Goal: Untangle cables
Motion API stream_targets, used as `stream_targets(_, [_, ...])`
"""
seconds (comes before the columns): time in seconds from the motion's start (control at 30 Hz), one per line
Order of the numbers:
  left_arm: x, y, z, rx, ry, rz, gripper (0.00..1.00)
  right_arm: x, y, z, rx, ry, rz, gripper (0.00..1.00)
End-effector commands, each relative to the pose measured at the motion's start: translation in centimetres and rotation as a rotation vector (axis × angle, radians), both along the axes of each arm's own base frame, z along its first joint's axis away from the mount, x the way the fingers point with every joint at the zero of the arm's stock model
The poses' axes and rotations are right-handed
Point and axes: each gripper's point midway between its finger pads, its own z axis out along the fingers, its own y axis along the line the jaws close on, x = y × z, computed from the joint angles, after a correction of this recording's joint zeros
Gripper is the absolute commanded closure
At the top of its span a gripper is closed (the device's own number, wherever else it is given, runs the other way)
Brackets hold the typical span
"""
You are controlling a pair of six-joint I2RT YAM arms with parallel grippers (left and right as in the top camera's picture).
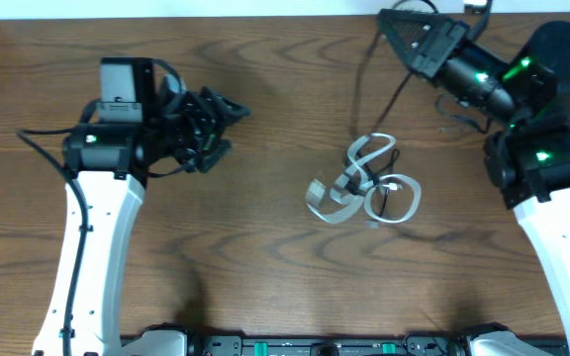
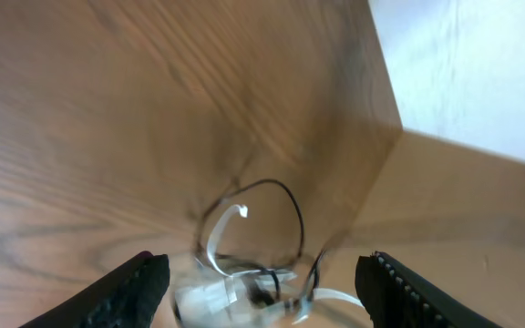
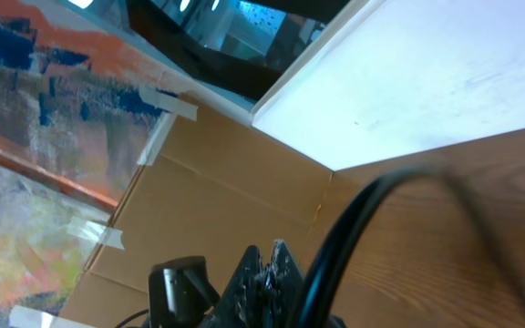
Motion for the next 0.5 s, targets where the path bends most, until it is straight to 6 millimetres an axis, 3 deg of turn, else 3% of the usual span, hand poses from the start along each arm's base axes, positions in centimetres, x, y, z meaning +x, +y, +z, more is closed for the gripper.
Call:
stream_targets(0.0, [-1.0,-2.4,0.9,-0.061,0.024,-0.044,0.29,-0.1,1.4,0.0,-0.006,-0.010,-0.002,0.99])
stream_targets(0.47, [-3.5,-7.5,0.8,-0.013,-0.032,-0.245,0.29,-0.1,3.7,-1.1,0.002,0.035,0.017,0.99])
